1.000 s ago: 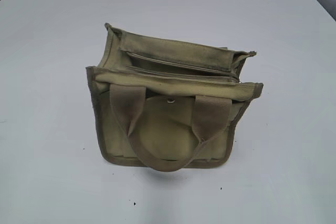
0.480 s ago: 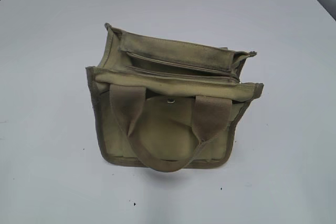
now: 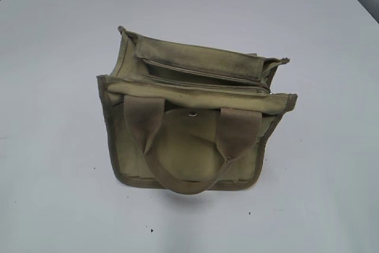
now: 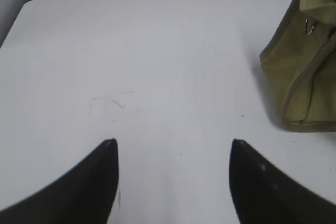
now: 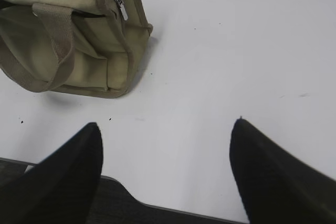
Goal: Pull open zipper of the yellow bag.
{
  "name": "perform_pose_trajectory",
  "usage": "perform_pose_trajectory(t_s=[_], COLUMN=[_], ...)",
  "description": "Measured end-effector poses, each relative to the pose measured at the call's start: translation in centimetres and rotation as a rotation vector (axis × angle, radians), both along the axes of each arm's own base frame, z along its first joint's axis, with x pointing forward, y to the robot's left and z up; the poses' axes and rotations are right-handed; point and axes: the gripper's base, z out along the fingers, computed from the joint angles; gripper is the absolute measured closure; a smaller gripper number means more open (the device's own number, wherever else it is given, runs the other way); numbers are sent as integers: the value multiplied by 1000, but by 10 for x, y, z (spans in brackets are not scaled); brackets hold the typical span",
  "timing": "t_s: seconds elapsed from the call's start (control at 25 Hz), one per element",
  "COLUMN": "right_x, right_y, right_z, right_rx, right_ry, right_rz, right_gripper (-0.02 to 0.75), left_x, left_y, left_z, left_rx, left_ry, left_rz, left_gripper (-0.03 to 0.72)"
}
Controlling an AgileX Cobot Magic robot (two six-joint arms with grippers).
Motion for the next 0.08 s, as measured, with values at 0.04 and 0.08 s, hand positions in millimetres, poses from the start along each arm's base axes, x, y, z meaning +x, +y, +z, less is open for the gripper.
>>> perform_pose_trajectory(t_s=[0.04,0.08], right_x=[0,0], right_y=[0,0], right_z=[0,0], right_rx=[0,0], right_ry=[0,0], right_rz=[0,0], right_gripper=[155,155], left_x=[0,0], left_y=[0,0], left_z=[0,0], left_rx=[0,0], left_ry=[0,0], left_rz=[0,0], left_gripper=[180,180])
